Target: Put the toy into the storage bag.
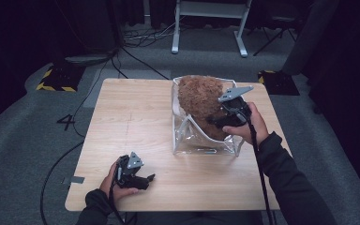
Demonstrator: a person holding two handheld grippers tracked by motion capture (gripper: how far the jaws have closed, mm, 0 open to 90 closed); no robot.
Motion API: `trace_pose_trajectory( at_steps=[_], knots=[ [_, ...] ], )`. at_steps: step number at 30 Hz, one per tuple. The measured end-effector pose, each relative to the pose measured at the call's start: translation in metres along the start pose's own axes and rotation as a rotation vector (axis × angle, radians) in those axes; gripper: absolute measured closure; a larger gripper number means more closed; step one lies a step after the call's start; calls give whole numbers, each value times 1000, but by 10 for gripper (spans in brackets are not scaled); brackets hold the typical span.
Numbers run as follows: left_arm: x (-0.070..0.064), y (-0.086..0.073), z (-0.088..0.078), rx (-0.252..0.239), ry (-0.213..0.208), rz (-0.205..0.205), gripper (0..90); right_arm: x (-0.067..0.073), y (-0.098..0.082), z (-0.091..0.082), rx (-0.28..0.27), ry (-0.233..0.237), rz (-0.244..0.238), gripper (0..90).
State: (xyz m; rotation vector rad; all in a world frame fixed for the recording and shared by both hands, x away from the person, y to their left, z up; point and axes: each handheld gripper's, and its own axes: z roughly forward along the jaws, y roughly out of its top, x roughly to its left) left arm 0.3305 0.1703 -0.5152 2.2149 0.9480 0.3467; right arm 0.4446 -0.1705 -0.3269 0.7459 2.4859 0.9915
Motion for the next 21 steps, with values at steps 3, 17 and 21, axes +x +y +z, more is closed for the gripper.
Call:
trace_pose_trajectory(
  at_steps=[3, 17, 21],
  knots=[
    [0, 0, 0, 0, 0, 0, 157, 0, -1, 1, 12, -11, 0, 435],
    [0, 0, 0, -1, 1, 0, 157, -10, -9, -5, -6, -35, 29, 427],
    [0, 0, 0, -1, 1, 0, 157, -10, -10, -6, -6, -42, 27, 443]
  ],
)
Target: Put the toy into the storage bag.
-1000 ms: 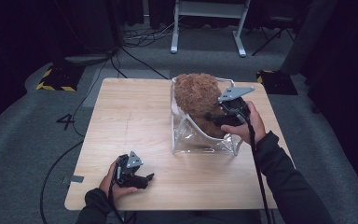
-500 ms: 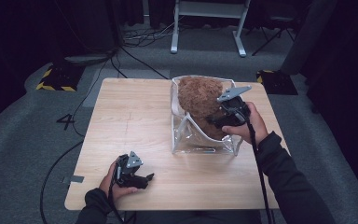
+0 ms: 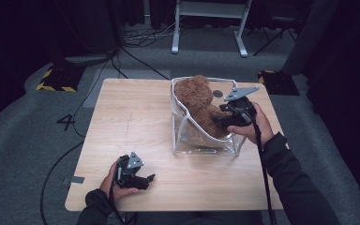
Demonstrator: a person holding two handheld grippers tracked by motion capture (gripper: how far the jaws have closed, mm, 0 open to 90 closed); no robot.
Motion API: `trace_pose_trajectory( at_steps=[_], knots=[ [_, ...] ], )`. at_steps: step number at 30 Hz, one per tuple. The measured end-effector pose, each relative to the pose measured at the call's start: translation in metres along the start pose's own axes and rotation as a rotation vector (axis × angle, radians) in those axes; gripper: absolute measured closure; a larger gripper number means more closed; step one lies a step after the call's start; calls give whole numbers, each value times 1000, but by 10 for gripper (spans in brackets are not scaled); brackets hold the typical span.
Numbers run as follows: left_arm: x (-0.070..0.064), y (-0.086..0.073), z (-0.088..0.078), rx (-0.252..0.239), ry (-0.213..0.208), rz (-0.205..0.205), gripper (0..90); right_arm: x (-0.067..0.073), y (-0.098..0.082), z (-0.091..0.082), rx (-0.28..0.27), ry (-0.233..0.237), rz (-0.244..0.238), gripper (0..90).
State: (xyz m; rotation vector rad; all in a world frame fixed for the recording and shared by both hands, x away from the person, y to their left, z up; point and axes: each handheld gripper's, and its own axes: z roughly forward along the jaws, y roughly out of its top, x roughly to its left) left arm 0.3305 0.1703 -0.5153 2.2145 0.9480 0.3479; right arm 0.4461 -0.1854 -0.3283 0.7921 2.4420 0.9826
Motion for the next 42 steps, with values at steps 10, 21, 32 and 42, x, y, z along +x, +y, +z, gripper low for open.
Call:
trace_pose_trajectory(
  at_steps=[10, 21, 32, 42],
  knots=[
    [0, 0, 0, 0, 0, 0, 157, 1, 1, -11, -41, 4, -15, 416],
    [0, 0, 0, 0, 0, 0, 157, 0, 1, -20, -63, -8, -27, 397],
    [0, 0, 0, 0, 0, 0, 157, -3, -3, -33, -79, -15, -35, 365],
    [0, 0, 0, 0, 0, 0, 157, -9, -9, -46, -97, -27, -32, 346]
  ],
)
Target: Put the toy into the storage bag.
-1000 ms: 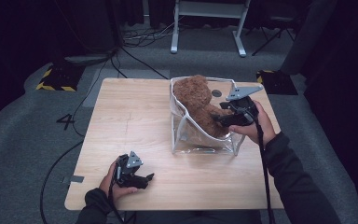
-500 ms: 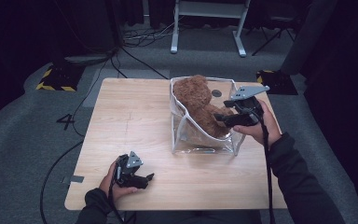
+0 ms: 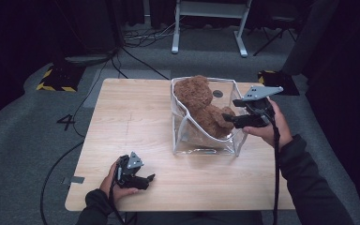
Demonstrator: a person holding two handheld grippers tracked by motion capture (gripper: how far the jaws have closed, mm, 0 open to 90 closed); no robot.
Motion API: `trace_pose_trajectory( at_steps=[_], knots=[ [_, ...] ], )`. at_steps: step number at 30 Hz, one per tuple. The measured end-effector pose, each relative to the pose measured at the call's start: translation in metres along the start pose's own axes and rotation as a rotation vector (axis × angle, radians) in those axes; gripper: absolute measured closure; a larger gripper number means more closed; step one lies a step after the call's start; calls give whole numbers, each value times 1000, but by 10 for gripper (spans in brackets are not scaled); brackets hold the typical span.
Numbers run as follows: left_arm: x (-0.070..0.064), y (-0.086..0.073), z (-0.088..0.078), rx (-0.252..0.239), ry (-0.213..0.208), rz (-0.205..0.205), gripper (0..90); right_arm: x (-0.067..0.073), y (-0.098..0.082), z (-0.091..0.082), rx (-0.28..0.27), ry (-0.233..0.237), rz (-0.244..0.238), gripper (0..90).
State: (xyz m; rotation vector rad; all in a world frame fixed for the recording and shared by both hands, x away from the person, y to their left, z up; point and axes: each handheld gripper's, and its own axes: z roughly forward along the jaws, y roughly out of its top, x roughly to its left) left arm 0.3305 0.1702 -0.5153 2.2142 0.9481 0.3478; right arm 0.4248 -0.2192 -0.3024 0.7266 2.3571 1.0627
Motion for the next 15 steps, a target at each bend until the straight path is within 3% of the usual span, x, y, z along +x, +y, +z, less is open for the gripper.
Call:
trace_pose_trajectory(
  at_steps=[15],
  knots=[
    [0, 0, 0, 0, 0, 0, 157, -3, -5, -11, -12, -13, 0, 316]
  ],
)
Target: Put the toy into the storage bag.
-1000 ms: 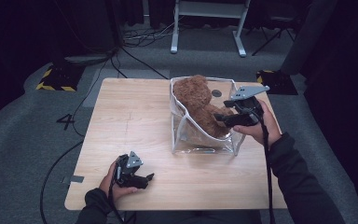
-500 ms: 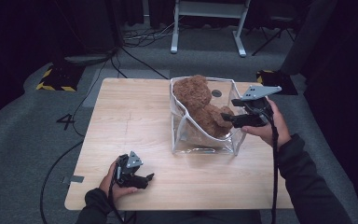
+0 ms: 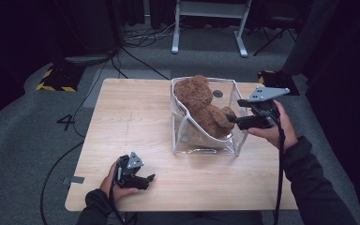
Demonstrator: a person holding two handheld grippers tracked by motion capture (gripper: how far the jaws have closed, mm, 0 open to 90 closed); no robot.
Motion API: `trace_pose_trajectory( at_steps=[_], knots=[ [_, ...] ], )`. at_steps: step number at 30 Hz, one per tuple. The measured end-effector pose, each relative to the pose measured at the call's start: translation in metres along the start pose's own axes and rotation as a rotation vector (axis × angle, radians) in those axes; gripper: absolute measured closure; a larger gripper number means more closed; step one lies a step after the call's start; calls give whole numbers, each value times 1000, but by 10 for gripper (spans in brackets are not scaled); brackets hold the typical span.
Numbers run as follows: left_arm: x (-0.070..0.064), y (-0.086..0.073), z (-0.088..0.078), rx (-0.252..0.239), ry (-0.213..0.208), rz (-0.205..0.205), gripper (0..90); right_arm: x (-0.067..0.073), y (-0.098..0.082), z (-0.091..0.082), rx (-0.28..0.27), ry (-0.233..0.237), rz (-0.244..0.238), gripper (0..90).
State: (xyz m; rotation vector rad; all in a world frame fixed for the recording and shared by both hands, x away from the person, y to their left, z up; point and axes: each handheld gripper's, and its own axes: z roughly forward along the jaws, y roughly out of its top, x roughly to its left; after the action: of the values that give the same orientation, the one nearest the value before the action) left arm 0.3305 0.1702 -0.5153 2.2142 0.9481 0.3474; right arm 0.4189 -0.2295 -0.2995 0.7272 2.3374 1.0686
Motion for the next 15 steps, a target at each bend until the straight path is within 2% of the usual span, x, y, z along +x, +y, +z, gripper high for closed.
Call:
trace_pose_trajectory(
  at_steps=[15],
  knots=[
    [0, 0, 0, 0, 0, 1, 157, -2, -5, -10, -4, -15, -5, 293]
  ],
)
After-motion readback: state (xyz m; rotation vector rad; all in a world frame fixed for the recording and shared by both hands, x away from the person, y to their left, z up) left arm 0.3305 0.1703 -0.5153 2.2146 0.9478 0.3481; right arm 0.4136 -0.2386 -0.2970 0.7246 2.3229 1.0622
